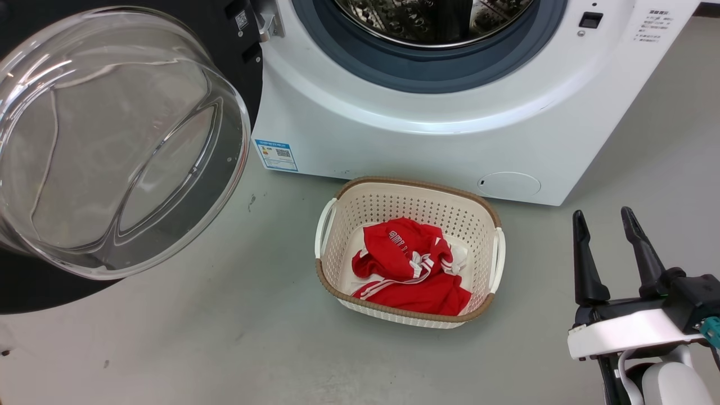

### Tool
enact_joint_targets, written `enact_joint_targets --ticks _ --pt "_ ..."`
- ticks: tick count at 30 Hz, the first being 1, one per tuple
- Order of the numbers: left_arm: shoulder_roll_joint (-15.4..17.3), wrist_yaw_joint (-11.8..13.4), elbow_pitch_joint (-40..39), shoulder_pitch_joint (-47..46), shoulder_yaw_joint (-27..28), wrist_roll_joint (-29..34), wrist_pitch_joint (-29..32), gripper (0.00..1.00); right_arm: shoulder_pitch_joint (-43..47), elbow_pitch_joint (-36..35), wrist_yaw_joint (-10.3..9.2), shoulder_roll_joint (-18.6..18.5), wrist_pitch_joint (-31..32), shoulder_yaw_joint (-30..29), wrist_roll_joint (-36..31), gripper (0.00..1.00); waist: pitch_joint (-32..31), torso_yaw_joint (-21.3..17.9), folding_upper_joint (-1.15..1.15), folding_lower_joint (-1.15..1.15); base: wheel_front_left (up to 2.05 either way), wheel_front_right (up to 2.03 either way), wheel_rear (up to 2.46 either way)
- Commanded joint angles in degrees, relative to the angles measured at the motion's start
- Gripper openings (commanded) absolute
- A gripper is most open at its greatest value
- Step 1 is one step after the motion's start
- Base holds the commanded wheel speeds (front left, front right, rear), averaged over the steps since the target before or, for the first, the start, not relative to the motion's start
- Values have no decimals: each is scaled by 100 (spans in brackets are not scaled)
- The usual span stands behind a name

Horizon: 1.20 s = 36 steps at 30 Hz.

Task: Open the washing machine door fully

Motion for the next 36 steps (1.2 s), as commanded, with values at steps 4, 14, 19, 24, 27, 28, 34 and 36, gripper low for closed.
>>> enact_joint_targets --ticks 4,14,19,24,27,28,34,36 --pt "-28 -107 85 3 221 188 -12 0 -17 71 -4 10 -6 59 -2 100 -126 -62 0 0 0 0 0" --pt "-1026 -211 -886 877 330 668 -12 0 209 216 -4 10 -47 114 126 100 -546 -121 0 0 0 0 0" --pt "-1646 -318 -1421 1263 105 919 -12 0 274 237 -4 10 -56 152 143 100 -683 -141 0 0 0 0 0" --pt "-2098 -432 -1808 1516 -183 1108 -13 100 317 254 -4 10 -61 213 158 100 -796 -219 0 0 0 0 0" --pt "-2232 -455 -2026 1594 -415 1269 -12 100 337 252 -4 10 -64 244 163 100 -834 -283 0 0 0 0 0" --pt "-2260 -463 -2092 1596 -506 1334 -12 100 341 247 -4 10 -65 246 159 100 -841 -306 0 0 0 0 0" --pt "-2317 -530 -2313 1455 -905 1533 -12 100 332 249 -4 10 -60 294 140 100 -865 -454 0 0 0 0 0" --pt "-2332 -537 -2365 1339 -1034 1610 -13 100 306 240 -4 10 -46 300 113 100 -870 -519 0 0 0 0 0"
